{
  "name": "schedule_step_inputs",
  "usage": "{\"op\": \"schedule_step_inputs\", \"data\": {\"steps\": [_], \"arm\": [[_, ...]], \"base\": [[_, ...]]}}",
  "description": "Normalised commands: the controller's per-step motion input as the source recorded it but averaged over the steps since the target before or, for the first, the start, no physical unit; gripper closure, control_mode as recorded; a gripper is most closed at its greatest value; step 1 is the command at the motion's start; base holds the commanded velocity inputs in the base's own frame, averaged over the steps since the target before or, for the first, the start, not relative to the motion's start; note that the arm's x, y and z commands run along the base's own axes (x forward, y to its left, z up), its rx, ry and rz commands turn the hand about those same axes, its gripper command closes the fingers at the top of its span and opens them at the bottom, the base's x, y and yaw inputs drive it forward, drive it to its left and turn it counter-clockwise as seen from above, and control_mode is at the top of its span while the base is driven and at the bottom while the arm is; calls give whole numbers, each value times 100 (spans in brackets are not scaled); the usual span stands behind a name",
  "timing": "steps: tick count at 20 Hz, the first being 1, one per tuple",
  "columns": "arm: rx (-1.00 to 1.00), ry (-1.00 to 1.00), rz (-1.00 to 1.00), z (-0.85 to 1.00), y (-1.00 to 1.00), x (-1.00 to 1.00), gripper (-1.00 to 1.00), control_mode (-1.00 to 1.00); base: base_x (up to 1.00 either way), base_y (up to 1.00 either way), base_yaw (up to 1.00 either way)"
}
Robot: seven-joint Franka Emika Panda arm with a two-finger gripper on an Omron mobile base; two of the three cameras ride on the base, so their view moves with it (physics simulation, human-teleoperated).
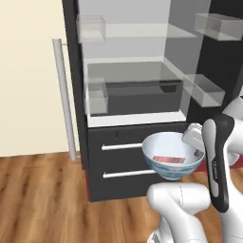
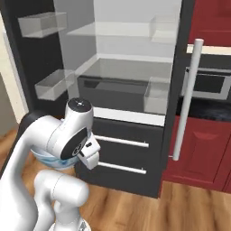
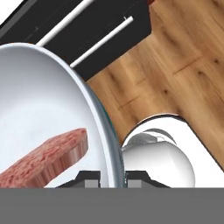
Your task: Place one of the steaks on the plate and the other in the bowl. Then place the bowl in the fridge.
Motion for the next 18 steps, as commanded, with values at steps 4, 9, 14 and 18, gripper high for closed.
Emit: {"op": "schedule_step_inputs", "data": {"steps": [4,9,14,18], "arm": [[0,0,0,0,0,0,100,100],[0,0,0,0,0,0,100,100],[0,0,0,0,0,0,100,100],[0,0,0,0,0,0,100,100]], "base": [[37,38,-59],[22,18,-21],[58,32,-7],[55,31,-8]]}}
